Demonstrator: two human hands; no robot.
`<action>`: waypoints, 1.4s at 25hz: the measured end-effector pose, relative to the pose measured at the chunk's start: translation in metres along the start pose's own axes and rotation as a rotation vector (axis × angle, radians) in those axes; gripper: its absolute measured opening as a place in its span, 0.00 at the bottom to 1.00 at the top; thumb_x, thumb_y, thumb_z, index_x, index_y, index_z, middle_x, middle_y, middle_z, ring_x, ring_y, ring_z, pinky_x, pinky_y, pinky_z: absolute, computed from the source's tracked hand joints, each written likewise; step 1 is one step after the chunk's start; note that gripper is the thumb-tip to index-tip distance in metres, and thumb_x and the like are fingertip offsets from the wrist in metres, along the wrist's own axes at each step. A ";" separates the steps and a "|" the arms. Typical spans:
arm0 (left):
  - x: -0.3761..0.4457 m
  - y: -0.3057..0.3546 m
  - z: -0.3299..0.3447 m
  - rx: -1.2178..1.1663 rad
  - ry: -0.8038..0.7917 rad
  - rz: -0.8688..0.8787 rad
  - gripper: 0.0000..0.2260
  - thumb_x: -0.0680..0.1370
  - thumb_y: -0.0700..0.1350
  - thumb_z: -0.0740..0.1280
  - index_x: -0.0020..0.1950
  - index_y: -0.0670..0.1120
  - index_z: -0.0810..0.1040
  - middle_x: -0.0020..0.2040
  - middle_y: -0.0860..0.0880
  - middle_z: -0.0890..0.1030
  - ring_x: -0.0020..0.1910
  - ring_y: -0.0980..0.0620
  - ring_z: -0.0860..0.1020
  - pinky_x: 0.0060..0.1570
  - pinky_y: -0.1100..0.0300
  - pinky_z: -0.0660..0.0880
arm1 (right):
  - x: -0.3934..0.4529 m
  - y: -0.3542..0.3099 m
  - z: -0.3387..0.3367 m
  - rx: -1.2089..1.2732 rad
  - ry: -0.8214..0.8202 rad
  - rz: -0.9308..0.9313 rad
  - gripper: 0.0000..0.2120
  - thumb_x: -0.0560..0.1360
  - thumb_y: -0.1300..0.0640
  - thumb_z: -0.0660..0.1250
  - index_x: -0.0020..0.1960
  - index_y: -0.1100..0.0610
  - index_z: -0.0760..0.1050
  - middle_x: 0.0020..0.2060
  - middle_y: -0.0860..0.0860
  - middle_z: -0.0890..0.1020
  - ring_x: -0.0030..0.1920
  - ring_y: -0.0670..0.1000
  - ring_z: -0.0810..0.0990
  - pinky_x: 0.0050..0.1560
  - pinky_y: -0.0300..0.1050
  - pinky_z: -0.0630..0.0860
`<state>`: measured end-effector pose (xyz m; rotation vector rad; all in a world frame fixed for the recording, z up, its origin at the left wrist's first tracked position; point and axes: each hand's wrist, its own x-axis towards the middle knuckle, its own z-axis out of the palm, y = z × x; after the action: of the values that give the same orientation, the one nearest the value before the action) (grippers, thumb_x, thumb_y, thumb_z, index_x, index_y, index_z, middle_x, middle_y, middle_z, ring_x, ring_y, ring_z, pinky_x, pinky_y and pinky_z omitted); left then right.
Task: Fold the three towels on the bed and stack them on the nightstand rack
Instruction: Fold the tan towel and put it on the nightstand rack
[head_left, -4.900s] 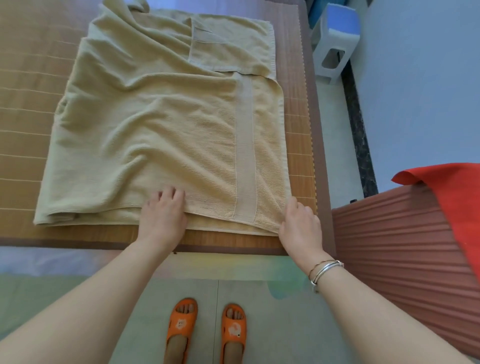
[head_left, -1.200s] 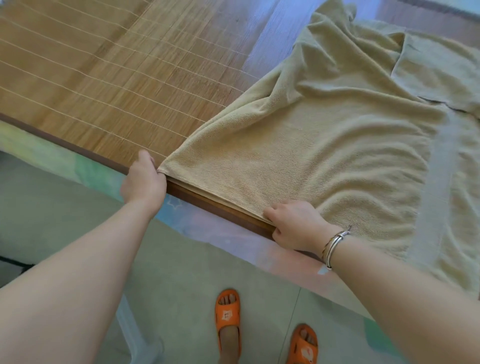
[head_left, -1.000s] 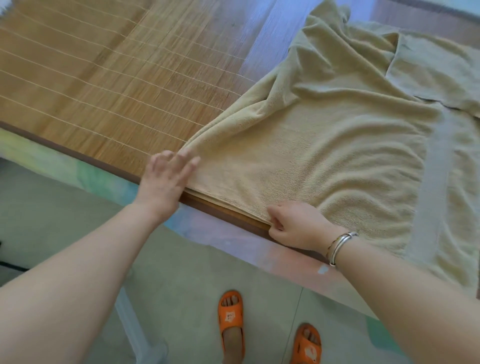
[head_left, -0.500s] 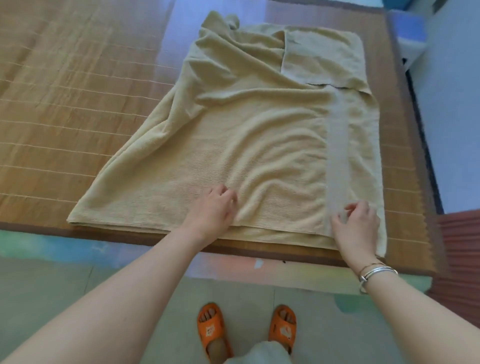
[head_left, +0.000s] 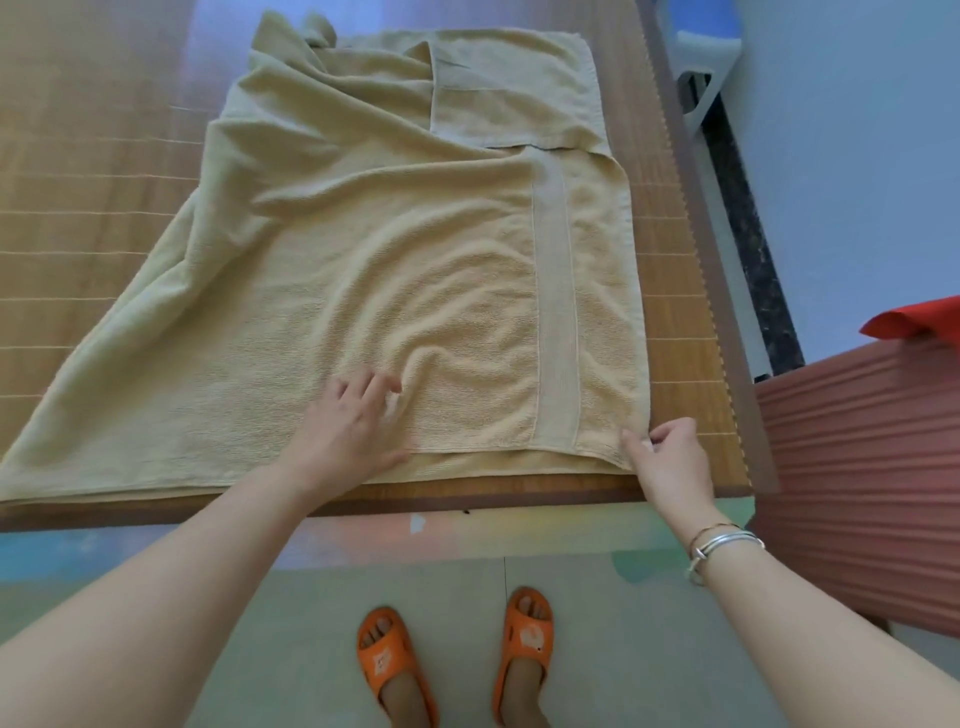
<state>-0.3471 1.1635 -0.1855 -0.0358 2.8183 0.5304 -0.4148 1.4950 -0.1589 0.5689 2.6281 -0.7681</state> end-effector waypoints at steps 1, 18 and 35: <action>-0.003 -0.001 0.000 0.076 -0.009 0.052 0.28 0.68 0.59 0.73 0.60 0.55 0.62 0.56 0.51 0.69 0.55 0.46 0.70 0.51 0.46 0.75 | 0.000 -0.001 -0.003 0.021 0.003 -0.001 0.14 0.76 0.51 0.67 0.52 0.58 0.66 0.41 0.52 0.76 0.41 0.55 0.76 0.38 0.47 0.70; -0.031 0.018 -0.012 0.170 -0.063 0.199 0.15 0.77 0.59 0.49 0.47 0.53 0.71 0.44 0.57 0.74 0.46 0.52 0.75 0.50 0.59 0.67 | 0.004 -0.024 -0.007 -0.848 0.225 -0.523 0.15 0.68 0.68 0.65 0.53 0.58 0.72 0.48 0.57 0.72 0.47 0.57 0.70 0.44 0.48 0.65; 0.054 -0.233 -0.148 -0.494 0.175 -0.377 0.03 0.76 0.42 0.67 0.46 0.49 0.79 0.46 0.54 0.80 0.47 0.54 0.79 0.46 0.59 0.77 | -0.037 -0.383 0.236 -0.059 -0.388 -0.583 0.12 0.74 0.64 0.60 0.56 0.58 0.73 0.52 0.55 0.79 0.54 0.56 0.77 0.51 0.44 0.72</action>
<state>-0.4204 0.8939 -0.1498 -0.7213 2.6621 1.1495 -0.5115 1.0540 -0.1652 -0.3581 2.4354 -0.8488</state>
